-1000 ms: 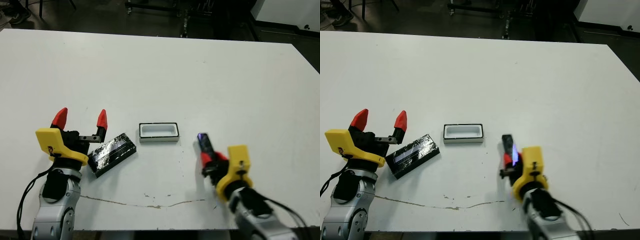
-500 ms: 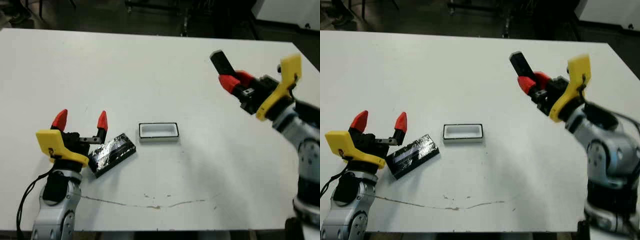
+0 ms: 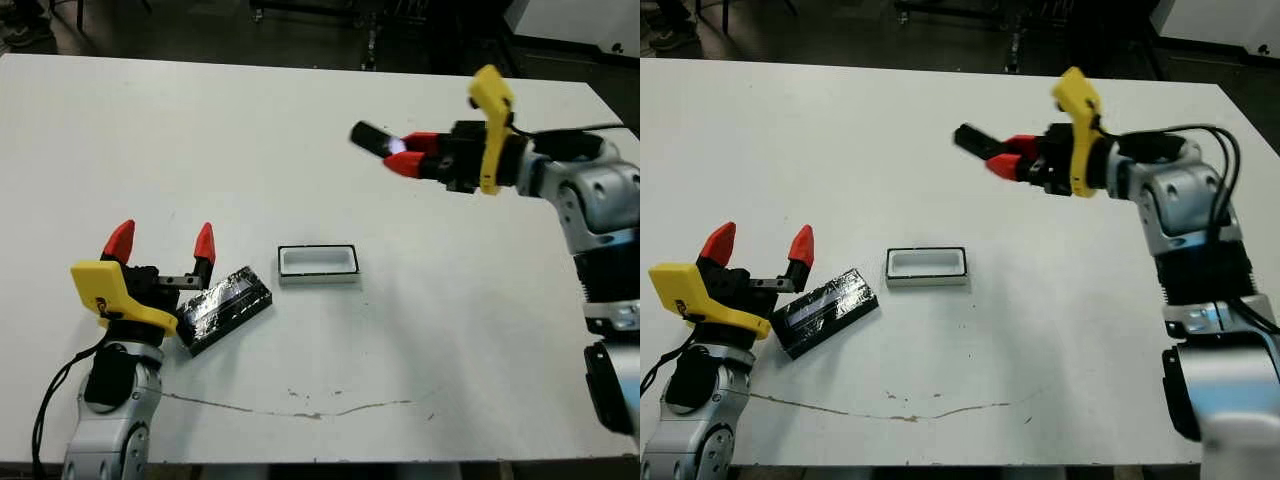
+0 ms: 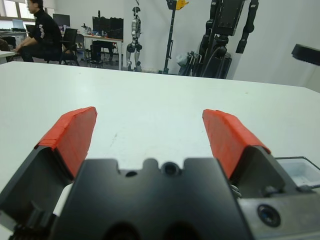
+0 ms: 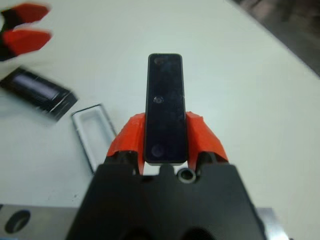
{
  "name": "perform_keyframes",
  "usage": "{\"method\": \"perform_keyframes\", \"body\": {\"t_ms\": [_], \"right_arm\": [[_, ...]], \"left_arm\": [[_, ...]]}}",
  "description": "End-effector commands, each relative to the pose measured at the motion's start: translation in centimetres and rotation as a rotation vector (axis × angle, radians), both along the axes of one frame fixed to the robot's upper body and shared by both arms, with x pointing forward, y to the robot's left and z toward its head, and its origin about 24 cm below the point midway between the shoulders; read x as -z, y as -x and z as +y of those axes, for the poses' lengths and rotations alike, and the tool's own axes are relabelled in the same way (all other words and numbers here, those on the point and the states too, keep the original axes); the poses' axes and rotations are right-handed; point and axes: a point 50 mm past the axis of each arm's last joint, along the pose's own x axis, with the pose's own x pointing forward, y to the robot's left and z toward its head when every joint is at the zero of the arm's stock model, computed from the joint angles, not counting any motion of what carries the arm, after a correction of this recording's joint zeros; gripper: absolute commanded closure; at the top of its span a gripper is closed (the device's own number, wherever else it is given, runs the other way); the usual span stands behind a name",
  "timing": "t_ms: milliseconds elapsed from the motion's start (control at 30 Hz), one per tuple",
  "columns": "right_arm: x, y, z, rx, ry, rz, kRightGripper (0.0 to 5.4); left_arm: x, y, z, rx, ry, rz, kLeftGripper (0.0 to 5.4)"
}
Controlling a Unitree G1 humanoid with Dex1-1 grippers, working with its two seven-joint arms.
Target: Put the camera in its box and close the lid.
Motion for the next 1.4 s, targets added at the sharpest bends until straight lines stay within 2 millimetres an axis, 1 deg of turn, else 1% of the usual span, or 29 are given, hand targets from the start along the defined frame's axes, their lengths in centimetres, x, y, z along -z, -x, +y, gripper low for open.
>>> {"method": "perform_keyframes", "body": {"t_ms": [33,300,433,633,1033,1200,1400], "right_arm": [[0.0,-0.3,0.8,-0.082,0.053,0.017,3.76],[0.8,-0.1,2.7,-0.245,0.12,0.106,3.76],[1.4,0.1,3.5,-0.347,0.183,0.068,3.76],[2.5,0.3,4.6,-0.406,0.258,0.09,3.76],[3.9,0.7,6.2,-0.473,0.38,0.082,3.76],[4.4,0.6,6.3,-0.447,0.396,0.086,3.76],[4.7,0.6,6.4,-0.455,0.41,0.095,3.76]], "left_arm": [[0.2,0.1,0.2,-0.01,-0.021,0.011,0.0],[0.1,0.2,0.1,-0.016,-0.014,0.017,0.0],[0.2,0.2,0.1,-0.014,-0.023,0.017,0.0],[0.2,0.2,0.1,-0.007,-0.026,0.016,0.0],[0.1,0.2,0.1,-0.007,-0.024,0.015,0.0],[0.1,0.1,0.1,-0.004,-0.017,0.015,0.0],[0.1,0.1,0.1,-0.009,-0.016,0.013,0.0]]}}
